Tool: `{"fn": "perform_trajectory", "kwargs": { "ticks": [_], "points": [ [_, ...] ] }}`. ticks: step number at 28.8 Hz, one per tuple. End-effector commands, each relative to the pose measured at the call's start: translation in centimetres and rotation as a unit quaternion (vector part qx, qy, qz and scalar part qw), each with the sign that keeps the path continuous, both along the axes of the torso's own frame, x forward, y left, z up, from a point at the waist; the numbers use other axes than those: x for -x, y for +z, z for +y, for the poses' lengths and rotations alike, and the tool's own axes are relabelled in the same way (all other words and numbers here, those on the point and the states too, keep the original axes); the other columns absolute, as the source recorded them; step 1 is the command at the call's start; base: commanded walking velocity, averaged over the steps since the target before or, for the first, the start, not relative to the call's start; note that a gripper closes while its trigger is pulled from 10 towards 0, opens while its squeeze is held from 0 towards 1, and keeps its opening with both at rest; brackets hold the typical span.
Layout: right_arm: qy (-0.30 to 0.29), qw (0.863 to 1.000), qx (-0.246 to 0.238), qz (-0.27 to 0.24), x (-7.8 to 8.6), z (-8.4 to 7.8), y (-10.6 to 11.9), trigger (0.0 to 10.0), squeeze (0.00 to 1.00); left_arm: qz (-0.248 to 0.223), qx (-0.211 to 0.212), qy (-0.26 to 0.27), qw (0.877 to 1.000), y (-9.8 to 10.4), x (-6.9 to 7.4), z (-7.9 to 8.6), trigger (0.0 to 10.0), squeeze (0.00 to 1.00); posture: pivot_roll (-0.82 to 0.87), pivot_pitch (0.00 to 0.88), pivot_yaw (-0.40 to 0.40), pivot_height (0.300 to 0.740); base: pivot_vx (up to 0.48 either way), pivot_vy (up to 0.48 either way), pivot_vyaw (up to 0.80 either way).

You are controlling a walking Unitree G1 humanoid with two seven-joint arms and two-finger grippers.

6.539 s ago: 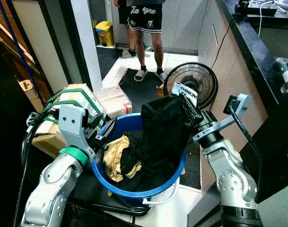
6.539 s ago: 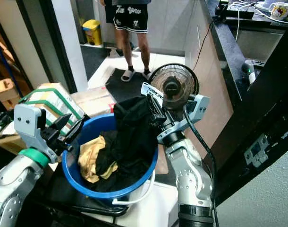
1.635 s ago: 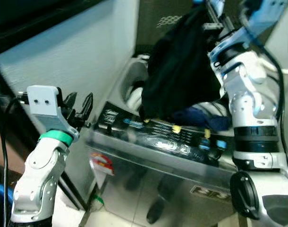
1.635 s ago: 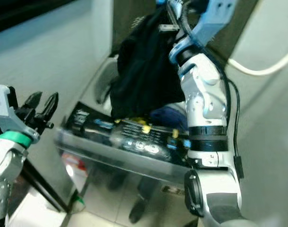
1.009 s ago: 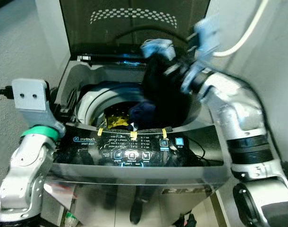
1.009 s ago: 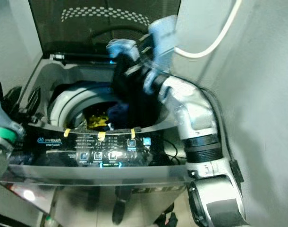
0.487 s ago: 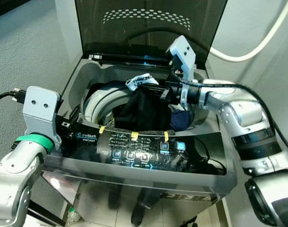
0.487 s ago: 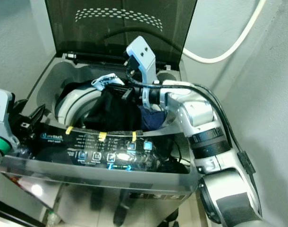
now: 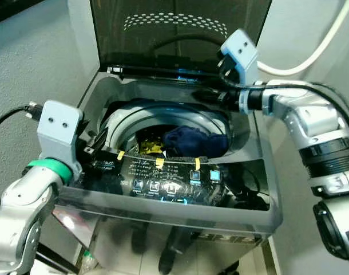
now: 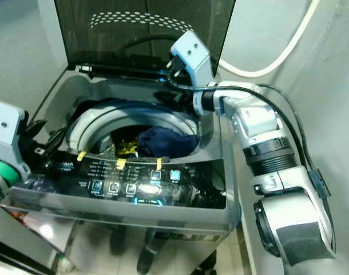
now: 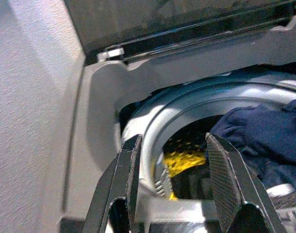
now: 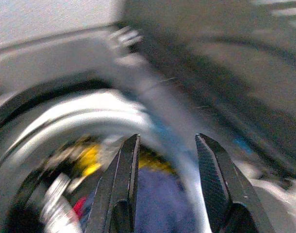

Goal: Clothes washing

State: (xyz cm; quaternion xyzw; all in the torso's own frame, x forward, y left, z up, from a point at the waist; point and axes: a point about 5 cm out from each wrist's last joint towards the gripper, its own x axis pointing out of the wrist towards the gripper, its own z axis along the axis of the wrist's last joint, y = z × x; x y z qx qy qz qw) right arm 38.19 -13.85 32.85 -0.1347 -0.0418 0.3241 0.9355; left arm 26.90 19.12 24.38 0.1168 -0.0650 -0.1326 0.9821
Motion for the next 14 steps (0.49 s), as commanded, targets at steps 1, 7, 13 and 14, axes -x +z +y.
{"fn": "perform_trajectory", "kwargs": {
  "ticks": [1, 7, 13, 14],
  "points": [
    [-0.045, 0.996, -0.083, 0.005, -0.3, -0.8, -0.7, 10.0, 0.00, -0.007, 0.032, -0.027, 0.999, 0.2, -0.2, -0.8, 10.0, 0.00, 0.19, 0.045, 0.045, 0.740, 0.000, 0.000, 0.00],
    [-0.081, 0.982, -0.169, -0.007, 0.2, -0.7, -2.5, 10.0, 0.00, -0.007, 0.042, -0.007, 0.999, 0.1, -0.9, -1.1, 10.0, 0.00, 0.19, 0.038, 0.055, 0.740, 0.000, 0.000, 0.00],
    [-0.113, 0.973, -0.202, -0.017, 1.0, -0.7, -4.5, 10.0, 0.00, -0.012, 0.056, 0.010, 0.998, 0.3, -1.6, -1.1, 10.0, 0.00, 0.19, 0.028, 0.064, 0.740, 0.000, 0.000, 0.67],
    [-0.131, 0.968, -0.215, -0.021, 1.6, -0.6, -5.6, 10.0, 0.00, -0.017, 0.063, 0.017, 0.998, 0.4, -1.9, -1.1, 10.0, 0.00, 0.18, 0.018, 0.072, 0.740, 0.000, 0.000, 0.80]
  ]
}}
